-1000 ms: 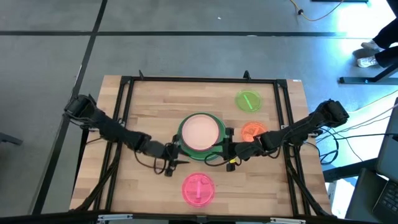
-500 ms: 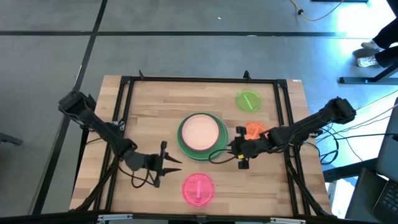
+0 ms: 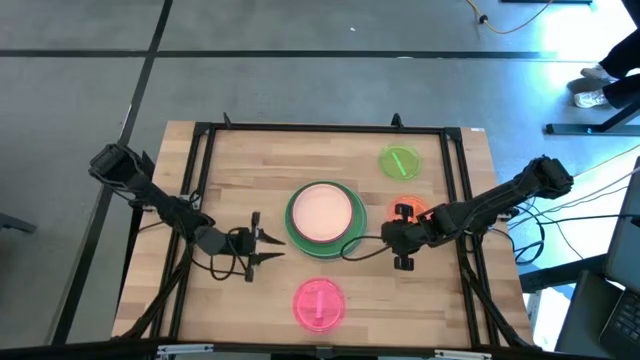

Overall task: Stack plastic plates
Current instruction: Stack the orange plate on top of the light orange plate

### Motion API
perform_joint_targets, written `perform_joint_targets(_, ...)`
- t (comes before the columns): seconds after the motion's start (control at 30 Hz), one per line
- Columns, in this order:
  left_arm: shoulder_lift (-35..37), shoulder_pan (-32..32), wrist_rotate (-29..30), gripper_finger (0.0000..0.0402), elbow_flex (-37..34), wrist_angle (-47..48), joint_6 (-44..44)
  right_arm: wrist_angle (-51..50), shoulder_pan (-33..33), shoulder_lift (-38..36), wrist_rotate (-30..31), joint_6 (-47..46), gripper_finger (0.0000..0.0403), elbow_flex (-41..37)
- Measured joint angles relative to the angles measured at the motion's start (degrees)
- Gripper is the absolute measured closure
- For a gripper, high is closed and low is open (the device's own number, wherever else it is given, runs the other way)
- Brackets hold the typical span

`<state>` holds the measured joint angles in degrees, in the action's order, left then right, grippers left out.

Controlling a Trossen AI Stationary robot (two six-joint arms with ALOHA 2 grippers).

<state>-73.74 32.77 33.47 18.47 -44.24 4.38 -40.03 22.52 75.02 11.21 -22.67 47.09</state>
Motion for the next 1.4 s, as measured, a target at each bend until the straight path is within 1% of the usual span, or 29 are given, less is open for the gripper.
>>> perform_joint_targets(0.27,-0.02,-1.0,-0.08,0.0286,-0.1,-0.04,1.25,-3.58,0.0,0.0,-0.84,-6.68,0.0278,0.0)
perform_joint_targets(0.63,-0.02,-1.0,-0.1,0.0286,-0.1,-0.01,1.49,-3.71,0.0,1.07,-1.83,-7.31,0.0278,-0.25)
perform_joint_targets(0.8,-0.04,-1.0,-0.1,0.0286,-0.1,-0.01,1.49,-3.13,-0.08,3.21,-1.67,-8.79,0.0278,-3.9)
perform_joint_targets(0.93,-0.06,-1.0,-0.08,0.0286,-0.1,0.01,1.49,-2.28,-0.07,4.0,0.88,-11.64,0.0278,-6.6)
perform_joint_targets(1.13,-0.06,-1.02,0.51,0.0286,-0.1,0.01,1.5,4.37,-0.09,4.0,3.45,-12.99,0.0278,-10.73)
perform_joint_targets(1.3,-0.06,-1.81,0.54,0.0286,-0.1,0.01,1.54,5.06,-0.18,4.0,6.33,-14.66,0.0279,-13.2)
perform_joint_targets(1.4,-0.06,-2.18,0.53,0.0286,-0.1,0.01,1.69,6.84,-0.63,3.98,6.18,-14.83,0.0284,-14.62)
